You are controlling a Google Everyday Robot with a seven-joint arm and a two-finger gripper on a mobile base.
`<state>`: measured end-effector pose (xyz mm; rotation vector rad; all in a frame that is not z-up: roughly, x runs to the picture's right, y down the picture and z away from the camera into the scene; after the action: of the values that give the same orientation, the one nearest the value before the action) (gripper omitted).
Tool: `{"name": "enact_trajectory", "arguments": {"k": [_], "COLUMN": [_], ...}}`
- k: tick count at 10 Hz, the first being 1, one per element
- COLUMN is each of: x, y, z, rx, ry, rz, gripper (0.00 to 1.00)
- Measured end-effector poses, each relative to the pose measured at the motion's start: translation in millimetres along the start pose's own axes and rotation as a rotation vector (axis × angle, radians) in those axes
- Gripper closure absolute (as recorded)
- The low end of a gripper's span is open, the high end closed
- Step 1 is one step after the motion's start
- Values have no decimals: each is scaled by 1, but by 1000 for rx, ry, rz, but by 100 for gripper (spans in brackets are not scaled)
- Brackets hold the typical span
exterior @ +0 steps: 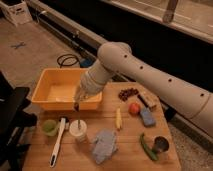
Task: Place fork in paper cup
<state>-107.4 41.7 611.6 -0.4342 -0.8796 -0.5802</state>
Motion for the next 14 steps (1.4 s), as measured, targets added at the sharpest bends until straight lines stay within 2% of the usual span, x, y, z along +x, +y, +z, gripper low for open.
{"name": "enact_trajectory", "arguments": {"k": [2,4,7,9,12,14], "x": [7,15,28,32,36,36], "y": [2,4,6,7,11,12], "z": [11,20,47,66,81,85], "rx": [-12,-24,-64,-99,-136,-151], "ry": [-27,-76,-204,-272,-315,-324], "rz": [21,41,70,86,103,102], "gripper": [100,100,100,100,100,90]}}
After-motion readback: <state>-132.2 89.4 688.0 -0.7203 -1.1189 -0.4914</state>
